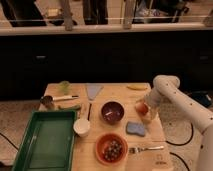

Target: Place apple in paper cup

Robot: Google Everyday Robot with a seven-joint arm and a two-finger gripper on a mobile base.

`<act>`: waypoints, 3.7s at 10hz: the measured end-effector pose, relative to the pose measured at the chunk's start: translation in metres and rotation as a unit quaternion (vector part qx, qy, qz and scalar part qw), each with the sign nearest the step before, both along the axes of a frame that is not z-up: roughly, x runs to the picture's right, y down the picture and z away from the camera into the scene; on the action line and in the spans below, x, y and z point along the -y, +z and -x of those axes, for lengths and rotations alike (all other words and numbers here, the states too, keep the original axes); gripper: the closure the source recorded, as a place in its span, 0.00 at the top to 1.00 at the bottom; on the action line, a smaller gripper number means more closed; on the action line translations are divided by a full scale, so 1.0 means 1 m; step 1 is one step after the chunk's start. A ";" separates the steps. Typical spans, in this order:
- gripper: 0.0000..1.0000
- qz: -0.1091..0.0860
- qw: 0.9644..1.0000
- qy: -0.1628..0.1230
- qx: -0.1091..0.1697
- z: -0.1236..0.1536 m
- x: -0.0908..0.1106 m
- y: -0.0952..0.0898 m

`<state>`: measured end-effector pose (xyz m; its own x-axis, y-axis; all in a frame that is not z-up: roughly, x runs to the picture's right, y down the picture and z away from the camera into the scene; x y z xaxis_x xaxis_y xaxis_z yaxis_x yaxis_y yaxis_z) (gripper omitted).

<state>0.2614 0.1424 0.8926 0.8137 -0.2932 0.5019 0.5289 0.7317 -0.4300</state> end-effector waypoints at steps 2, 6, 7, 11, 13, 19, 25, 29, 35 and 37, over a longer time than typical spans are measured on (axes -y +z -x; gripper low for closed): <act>0.79 0.001 1.000 -0.002 0.000 0.000 -0.001 -0.001; 0.77 0.002 1.000 -0.005 0.001 0.000 -0.002 -0.002; 0.75 0.002 1.000 -0.005 0.002 0.000 -0.002 -0.002; 0.40 0.004 1.000 -0.008 0.000 -0.001 -0.004 -0.002; 0.26 0.006 1.000 -0.009 0.000 -0.002 -0.005 -0.003; 0.01 -0.010 1.000 -0.020 0.000 0.004 0.005 -0.028; 0.01 -0.024 0.999 -0.040 0.012 0.022 0.003 -0.044; 0.01 -0.035 0.998 -0.055 0.025 0.034 0.005 -0.054; 0.01 -0.043 0.994 -0.084 0.047 0.054 0.007 -0.066; 0.01 -0.045 0.993 -0.097 0.053 0.064 0.008 -0.070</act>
